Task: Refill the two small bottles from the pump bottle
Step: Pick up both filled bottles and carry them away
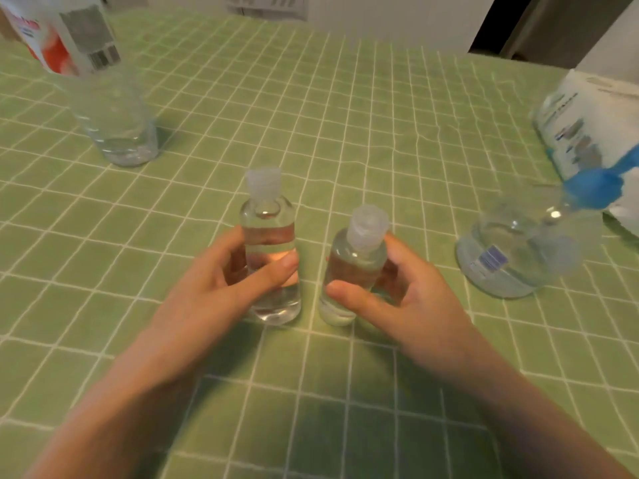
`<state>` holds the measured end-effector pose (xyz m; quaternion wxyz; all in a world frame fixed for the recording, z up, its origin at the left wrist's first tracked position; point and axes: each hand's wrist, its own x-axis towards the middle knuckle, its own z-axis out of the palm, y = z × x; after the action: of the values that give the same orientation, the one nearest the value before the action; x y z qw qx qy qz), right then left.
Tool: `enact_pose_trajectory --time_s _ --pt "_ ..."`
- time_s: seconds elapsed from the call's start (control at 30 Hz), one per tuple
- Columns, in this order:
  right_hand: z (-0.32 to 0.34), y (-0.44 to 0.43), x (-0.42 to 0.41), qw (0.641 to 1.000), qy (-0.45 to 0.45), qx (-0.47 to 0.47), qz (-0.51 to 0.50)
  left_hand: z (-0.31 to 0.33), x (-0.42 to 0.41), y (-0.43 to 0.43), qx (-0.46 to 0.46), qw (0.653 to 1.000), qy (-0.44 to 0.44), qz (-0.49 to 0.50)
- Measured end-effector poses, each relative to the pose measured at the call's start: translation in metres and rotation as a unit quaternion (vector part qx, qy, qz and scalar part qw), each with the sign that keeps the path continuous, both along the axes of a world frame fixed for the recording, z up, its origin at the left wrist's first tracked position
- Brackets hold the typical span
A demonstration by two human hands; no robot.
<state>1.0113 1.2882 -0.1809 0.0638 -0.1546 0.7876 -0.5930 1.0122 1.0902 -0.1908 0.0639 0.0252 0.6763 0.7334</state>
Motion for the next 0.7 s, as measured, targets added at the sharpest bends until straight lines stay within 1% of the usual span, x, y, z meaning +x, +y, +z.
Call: enact_pose_trajectory --time_s 0.03,0.07,0.13,0.23,0.33,0.53,0.63,0.7 --pt "-0.002 -0.001 -0.006 1.0 -0.028 -0.005 0.003 -0.001 -0.006 0.001 0.006 0.999 -0.032 0.01" --pt "-0.002 -0.003 -0.001 0.999 -0.03 -0.011 0.002 -0.002 -0.002 0.001 0.025 0.999 -0.039 0.02" --pt "-0.003 0.0 -0.003 0.998 -0.064 -0.025 -0.001 -0.002 -0.004 0.003 0.047 0.996 -0.067 0.035" --pt "0.018 0.007 -0.007 0.99 -0.126 -0.064 -0.031 0.02 -0.007 0.011 0.087 0.986 -0.125 0.066" --pt "0.055 0.011 -0.008 0.98 -0.166 -0.091 -0.06 0.058 -0.007 0.016 0.093 0.977 -0.173 0.079" --pt "0.131 0.02 0.017 0.965 -0.213 -0.117 -0.098 0.138 0.014 0.019 0.106 0.968 -0.218 0.067" --pt "0.149 0.024 0.038 0.955 -0.232 -0.137 -0.126 0.155 0.033 0.018 0.106 0.964 -0.234 0.064" --pt "0.151 0.029 0.052 0.948 -0.246 -0.141 -0.145 0.155 0.048 0.017 0.102 0.964 -0.239 0.061"
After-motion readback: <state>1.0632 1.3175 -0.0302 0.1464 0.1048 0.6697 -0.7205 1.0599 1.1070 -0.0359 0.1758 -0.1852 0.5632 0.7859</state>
